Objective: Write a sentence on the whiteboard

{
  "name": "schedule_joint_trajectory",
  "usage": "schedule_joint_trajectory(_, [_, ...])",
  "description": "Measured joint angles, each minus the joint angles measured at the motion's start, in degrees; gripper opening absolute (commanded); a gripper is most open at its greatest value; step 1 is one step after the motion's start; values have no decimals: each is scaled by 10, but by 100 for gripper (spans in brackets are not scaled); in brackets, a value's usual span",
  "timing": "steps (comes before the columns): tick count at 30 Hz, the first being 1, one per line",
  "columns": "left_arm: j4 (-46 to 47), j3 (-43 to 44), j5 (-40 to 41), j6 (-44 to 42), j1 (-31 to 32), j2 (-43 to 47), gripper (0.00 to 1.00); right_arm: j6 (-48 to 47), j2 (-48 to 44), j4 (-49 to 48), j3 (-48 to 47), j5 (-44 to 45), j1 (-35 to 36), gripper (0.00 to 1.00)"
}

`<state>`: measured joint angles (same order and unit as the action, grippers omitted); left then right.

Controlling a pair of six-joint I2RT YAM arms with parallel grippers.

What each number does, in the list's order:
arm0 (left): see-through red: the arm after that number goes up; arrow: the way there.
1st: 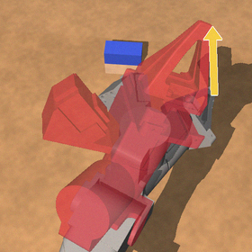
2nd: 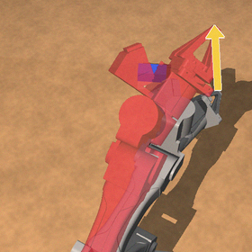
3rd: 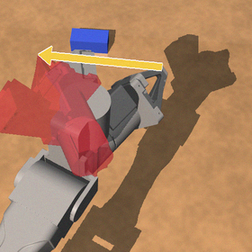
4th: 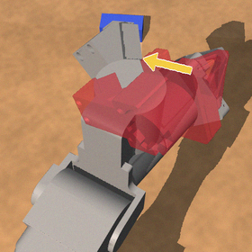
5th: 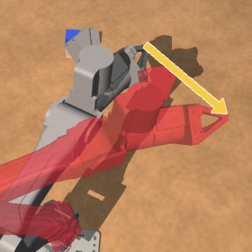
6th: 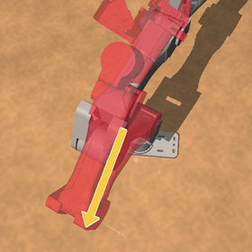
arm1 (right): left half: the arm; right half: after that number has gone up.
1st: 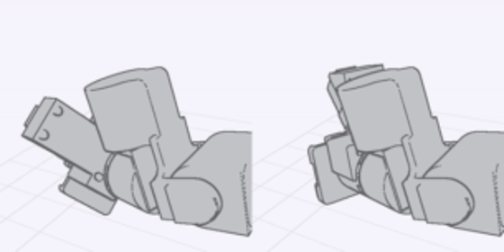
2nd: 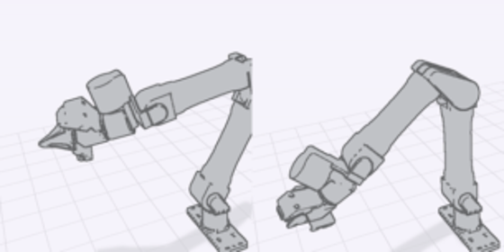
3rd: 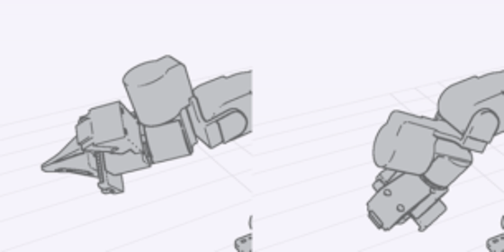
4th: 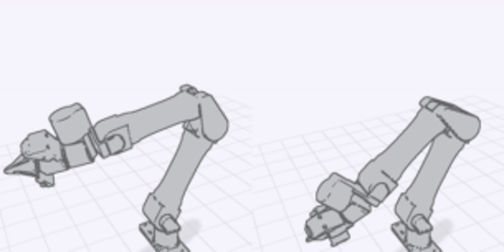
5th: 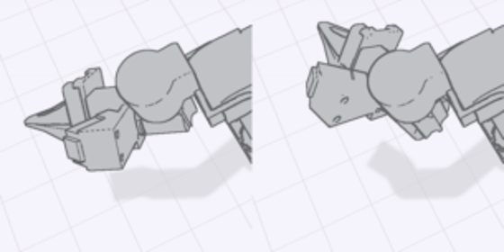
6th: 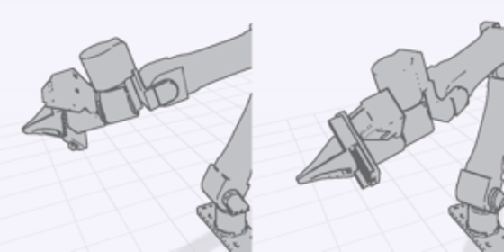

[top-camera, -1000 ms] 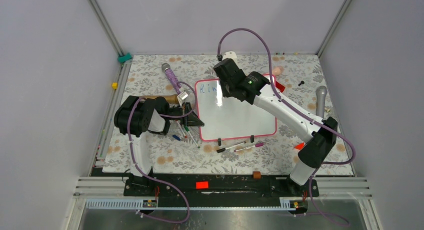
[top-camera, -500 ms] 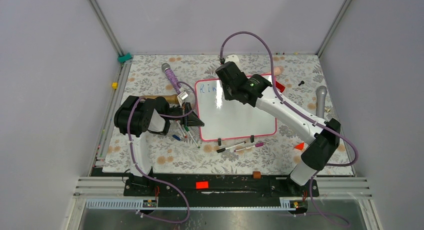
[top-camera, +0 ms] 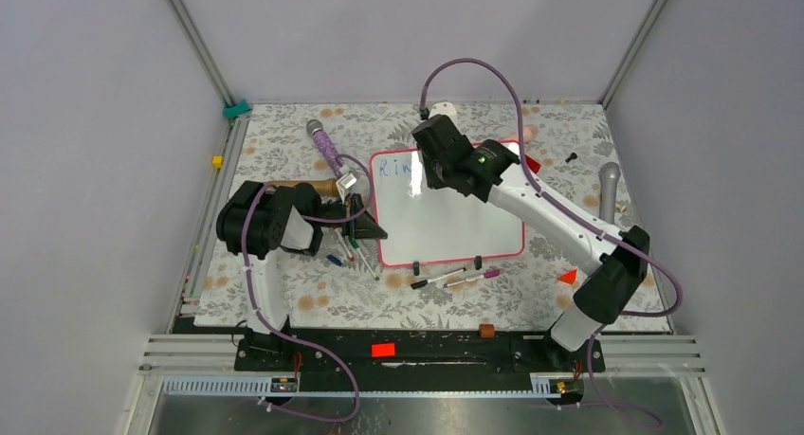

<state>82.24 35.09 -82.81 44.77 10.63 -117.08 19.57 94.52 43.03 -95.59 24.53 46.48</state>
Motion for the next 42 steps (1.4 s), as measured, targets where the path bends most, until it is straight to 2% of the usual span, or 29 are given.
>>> schedule_joint_trajectory(9, [2, 0, -1, -2, 0, 0, 0, -1, -38, -31, 17, -5, -5, 0])
schedule_joint_trajectory(42, [1, 0, 0, 3, 0, 0, 0, 5, 0, -12, -2, 1, -14, 0])
